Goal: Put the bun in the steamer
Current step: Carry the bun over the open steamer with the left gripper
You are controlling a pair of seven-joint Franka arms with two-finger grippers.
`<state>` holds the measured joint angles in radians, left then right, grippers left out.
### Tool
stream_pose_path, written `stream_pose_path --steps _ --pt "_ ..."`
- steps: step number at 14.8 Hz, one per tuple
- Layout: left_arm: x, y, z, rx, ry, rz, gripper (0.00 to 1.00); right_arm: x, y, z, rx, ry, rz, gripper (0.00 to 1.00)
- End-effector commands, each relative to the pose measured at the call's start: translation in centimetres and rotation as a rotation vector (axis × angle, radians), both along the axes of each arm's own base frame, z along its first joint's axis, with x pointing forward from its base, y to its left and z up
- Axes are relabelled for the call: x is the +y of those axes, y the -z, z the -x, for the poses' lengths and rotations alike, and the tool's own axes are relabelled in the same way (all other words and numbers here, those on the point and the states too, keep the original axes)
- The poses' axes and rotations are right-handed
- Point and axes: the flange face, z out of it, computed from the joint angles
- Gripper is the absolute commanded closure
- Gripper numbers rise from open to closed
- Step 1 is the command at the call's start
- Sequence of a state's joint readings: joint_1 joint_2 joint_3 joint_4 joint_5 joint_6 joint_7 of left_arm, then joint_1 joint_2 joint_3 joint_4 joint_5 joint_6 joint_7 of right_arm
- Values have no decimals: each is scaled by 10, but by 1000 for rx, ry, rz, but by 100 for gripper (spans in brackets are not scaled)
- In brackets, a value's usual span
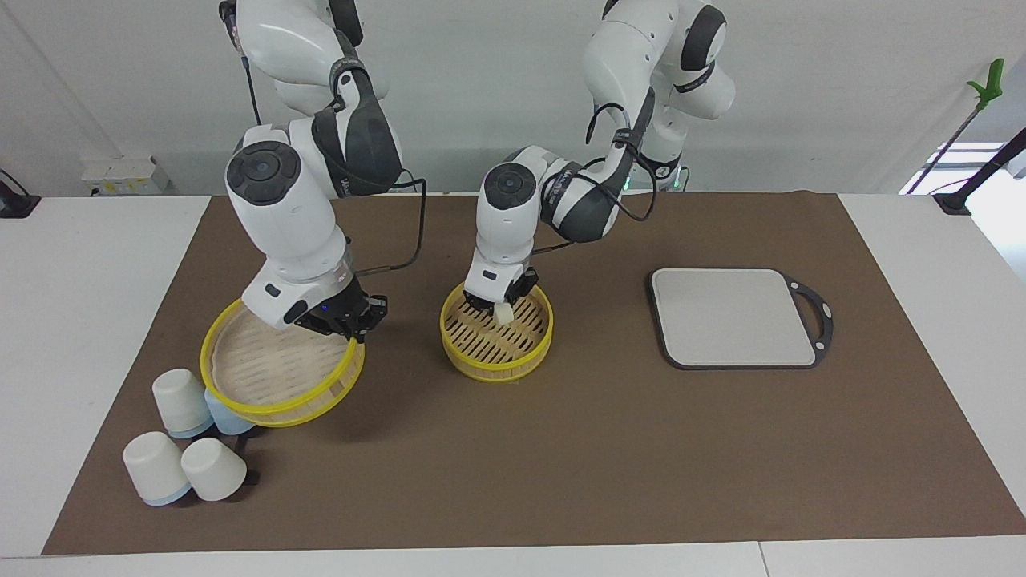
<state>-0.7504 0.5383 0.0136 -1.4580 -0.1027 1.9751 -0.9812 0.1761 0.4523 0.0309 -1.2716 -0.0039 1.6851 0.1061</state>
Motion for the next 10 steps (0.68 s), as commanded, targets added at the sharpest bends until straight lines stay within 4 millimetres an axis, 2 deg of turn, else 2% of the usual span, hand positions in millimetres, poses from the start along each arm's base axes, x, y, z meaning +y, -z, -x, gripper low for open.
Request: stream_pose_path --steps 1,2,7,8,9,10 --pt "1 13 0 -35 8 -2 61 -6 -7 10 -6 -26 -16 100" --pt "2 21 2 -32 7 -6 61 -8 -6 9 -7 -23 -17 100" --pt "4 32 7 -28 8 -11 60 -10 -6 9 -3 -21 -16 100" --pt "3 35 9 -25 11 -14 55 -11 -7 10 -2 -19 -17 100" --pt "3 34 9 -30 7 -8 44 -10 -6 9 -1 -20 -23 100" --pt "2 34 8 -37 4 -1 23 -9 -7 10 -3 -19 -30 100"
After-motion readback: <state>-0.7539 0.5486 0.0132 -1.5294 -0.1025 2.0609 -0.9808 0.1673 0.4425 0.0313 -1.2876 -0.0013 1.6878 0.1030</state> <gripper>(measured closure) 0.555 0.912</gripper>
